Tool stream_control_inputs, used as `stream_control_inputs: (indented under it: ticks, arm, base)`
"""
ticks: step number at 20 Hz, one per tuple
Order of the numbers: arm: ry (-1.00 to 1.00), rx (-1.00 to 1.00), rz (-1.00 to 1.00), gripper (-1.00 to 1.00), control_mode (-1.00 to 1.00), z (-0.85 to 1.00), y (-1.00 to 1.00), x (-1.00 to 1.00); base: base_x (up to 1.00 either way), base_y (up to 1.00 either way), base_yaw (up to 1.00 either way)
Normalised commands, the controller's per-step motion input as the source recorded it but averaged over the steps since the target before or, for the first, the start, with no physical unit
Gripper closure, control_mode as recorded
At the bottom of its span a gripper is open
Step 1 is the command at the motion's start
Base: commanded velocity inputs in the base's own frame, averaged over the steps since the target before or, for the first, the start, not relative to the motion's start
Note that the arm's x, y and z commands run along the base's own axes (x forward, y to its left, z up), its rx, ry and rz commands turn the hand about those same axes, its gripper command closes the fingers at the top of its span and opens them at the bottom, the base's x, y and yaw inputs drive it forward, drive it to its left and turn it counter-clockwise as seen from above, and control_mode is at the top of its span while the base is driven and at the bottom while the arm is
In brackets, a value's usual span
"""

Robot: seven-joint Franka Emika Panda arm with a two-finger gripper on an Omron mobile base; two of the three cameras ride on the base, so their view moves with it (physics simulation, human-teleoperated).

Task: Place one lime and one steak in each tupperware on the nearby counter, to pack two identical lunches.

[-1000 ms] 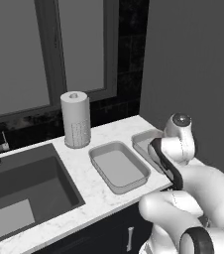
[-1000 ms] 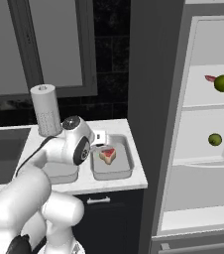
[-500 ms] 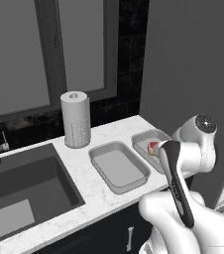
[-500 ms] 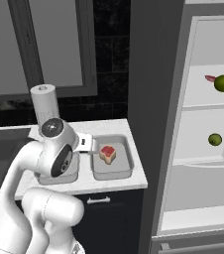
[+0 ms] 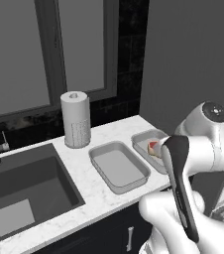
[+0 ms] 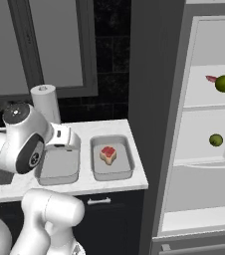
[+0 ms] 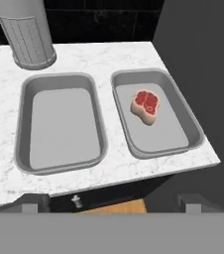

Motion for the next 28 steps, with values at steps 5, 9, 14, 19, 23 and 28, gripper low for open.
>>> stream_control_inputs:
  ticks: [5, 9, 14, 19, 23, 28]
  arm:
    - [0.00, -0.03, 0.00, -1.00, 1.00, 0.01, 0.18, -0.54]
    - [0.00, 0.00, 0.00, -1.00, 1.00, 0.00, 0.00, 0.00]
    - [0.00, 0.00, 0.00, -1.00, 1.00, 0.00, 0.00, 0.00]
    - [0.00, 0.00, 0.00, -1.00, 1.00, 0.00, 0.00, 0.00]
    - [0.00, 0.00, 0.00, -1.00, 1.00, 0.00, 0.00, 0.00]
    - [0.00, 0.00, 0.00, -1.00, 1.00, 0.00, 0.00, 0.00]
  base:
    - [-0.39, 0.00, 0.00]
    - [-1.00, -0.39, 0.00]
    - [-0.58, -0.93, 0.00]
    - [-0.01, -1.00, 0.00]
    - [0.13, -1.00, 0.00]
    - [0.17, -0.93, 0.03]
